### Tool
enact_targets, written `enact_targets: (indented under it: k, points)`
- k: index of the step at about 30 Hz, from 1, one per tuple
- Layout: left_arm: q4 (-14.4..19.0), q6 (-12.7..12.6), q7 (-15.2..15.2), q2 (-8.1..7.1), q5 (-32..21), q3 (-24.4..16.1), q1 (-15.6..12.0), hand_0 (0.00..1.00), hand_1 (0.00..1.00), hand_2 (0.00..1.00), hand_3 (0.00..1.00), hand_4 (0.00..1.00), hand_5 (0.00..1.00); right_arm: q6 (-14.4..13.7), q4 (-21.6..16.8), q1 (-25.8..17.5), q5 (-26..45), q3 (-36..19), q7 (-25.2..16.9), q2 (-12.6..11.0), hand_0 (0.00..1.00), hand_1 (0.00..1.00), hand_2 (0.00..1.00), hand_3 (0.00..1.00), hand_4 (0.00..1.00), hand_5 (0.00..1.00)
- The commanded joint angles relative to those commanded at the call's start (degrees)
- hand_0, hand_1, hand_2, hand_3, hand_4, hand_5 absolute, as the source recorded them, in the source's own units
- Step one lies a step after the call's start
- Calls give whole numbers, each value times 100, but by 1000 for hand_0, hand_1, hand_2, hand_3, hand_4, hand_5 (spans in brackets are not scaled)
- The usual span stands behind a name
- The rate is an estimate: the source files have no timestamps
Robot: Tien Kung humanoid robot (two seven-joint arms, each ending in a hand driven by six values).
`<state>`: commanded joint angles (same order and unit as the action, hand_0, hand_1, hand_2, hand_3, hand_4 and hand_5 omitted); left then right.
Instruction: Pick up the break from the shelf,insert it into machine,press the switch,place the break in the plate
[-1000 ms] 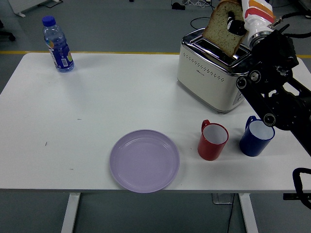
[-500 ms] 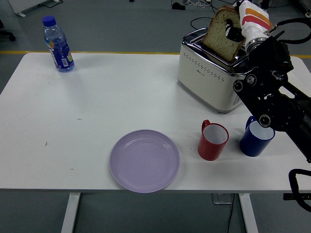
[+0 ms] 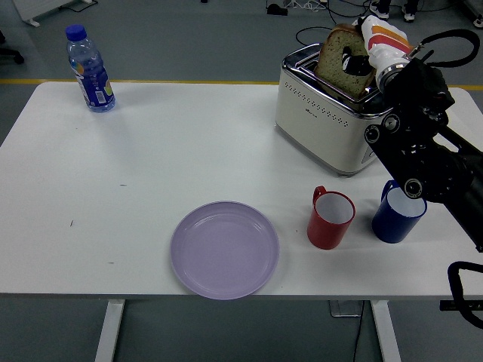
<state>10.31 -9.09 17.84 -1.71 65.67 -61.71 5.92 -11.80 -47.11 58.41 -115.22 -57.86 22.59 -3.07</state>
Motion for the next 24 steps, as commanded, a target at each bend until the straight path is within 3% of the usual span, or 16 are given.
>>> enact_targets:
  k: [4, 5, 15, 22, 23, 24]
  points:
    - [0, -2, -3, -2, -17, 16, 4, 418, 479, 510, 582, 376, 998, -46, 2, 5, 52, -4, -67, -6, 773, 737, 834, 813, 667, 171]
    - [0, -3, -4, -2, -24, 23, 3, 418, 479, 510, 581, 373, 998, -53, 0, 4, 60, -3, -76, -11, 797, 764, 891, 857, 702, 193]
    - [0, -10, 3, 10, -22, 16, -31, 418, 479, 510, 581, 373, 998, -180, -96, -103, 61, -40, -130, -96, 803, 771, 896, 864, 717, 205]
    - [0, -7, 0, 17, -12, 6, -83, 418, 479, 511, 580, 372, 998, -601, -689, -500, 131, -186, -164, -492, 801, 768, 892, 856, 708, 205]
    - [0, -6, -1, 17, -12, 10, -88, 418, 480, 511, 581, 372, 998, -670, -807, -567, 153, -212, -153, -557, 749, 699, 823, 840, 687, 215]
    - [0, -6, -1, 17, -12, 11, -89, 418, 480, 511, 581, 372, 998, -694, -858, -590, 160, -221, -149, -580, 749, 699, 823, 840, 687, 215]
